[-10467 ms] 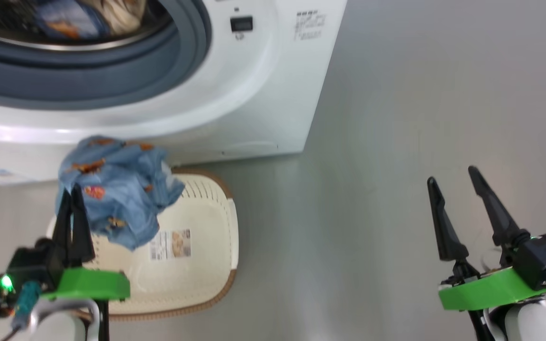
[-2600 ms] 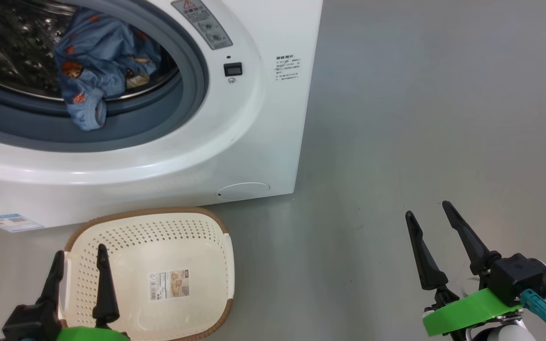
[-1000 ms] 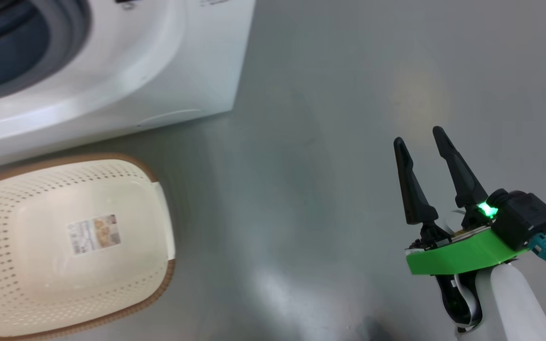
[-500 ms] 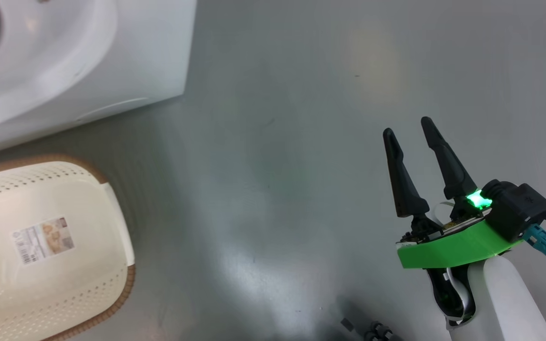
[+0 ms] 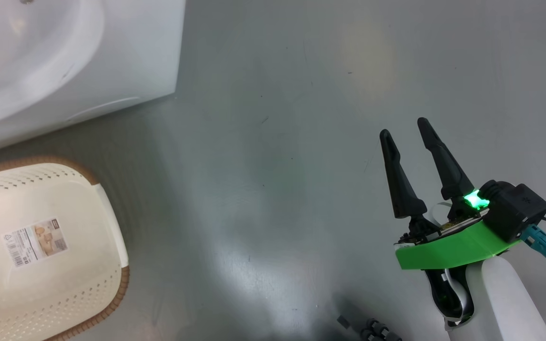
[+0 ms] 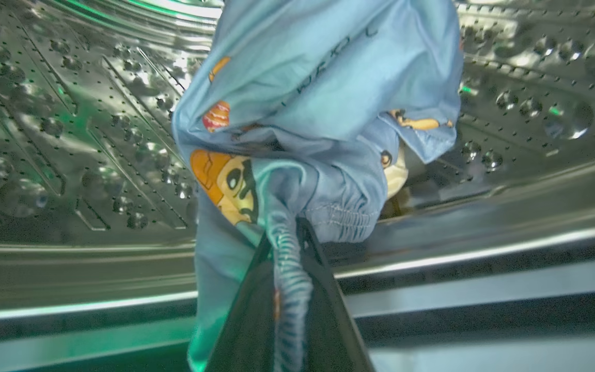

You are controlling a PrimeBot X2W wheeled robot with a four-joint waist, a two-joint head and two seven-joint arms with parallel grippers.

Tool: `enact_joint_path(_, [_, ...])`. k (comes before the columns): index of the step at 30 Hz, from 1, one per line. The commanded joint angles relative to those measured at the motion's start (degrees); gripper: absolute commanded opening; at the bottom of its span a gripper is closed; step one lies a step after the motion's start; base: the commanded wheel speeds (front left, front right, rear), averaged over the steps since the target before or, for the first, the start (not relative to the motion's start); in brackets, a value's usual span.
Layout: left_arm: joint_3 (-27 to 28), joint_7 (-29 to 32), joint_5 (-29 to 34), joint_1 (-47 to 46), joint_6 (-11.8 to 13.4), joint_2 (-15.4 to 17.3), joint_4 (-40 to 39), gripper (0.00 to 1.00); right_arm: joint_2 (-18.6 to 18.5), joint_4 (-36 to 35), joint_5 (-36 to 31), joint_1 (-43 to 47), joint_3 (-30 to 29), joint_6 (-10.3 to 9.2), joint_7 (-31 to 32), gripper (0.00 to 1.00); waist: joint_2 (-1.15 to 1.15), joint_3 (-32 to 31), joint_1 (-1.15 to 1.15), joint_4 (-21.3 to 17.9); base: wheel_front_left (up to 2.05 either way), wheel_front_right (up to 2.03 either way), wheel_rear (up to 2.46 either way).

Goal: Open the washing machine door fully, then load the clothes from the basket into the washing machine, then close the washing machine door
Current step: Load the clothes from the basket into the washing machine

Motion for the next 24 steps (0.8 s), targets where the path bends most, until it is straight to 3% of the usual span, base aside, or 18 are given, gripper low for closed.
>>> enact_joint_path(1, [2.37, -2.19, 0.25, -2.27, -0.2, 3.58, -1.14, 0.0, 0.04, -1.43, 0.45, 0.44, 1.06, 0.09, -0.69, 1.0, 0.0, 0.25, 0.0, 0.09, 0.0, 0.0, 0.0])
enact_joint_path(8, [3.76, -11.01, 0.58, -6.95, -0.75, 2.98, 1.29, 0.0, 0.04, -1.76, 0.59, -0.2, 1.61, 0.09, -0.69, 1.0, 0.0, 1.51, 0.0, -0.62, 0.0, 0.0, 0.0])
enact_joint_path(15, [5.33, -27.69, 2.41, -15.62, -1.07, 2.36, 10.08, 0.0, 0.04, -1.9, 1.54, -1.17, 2.51, 0.09, -0.69, 1.0, 0.0, 3.96, 0.0, -3.55, 0.0, 0.0, 0.0])
enact_joint_path(22, [5.06, -35.89, 2.34, -19.33, -2.75, 0.62, 18.42, 0.0, 0.04, -1.68, 1.77, -1.22, 2.83, 0.09, -0.69, 1.0, 0.0, 4.61, 0.0, -4.61, 0.0, 0.0, 0.0])
enact_joint_path(24, [4.6, -36.99, 2.65, -20.08, -2.87, 0.25, 20.38, 0.14, 0.04, -1.71, 1.73, -1.24, 2.8, 0.09, -0.69, 1.0, 0.0, 4.71, 0.0, -4.7, 0.0, 0.0, 0.0])
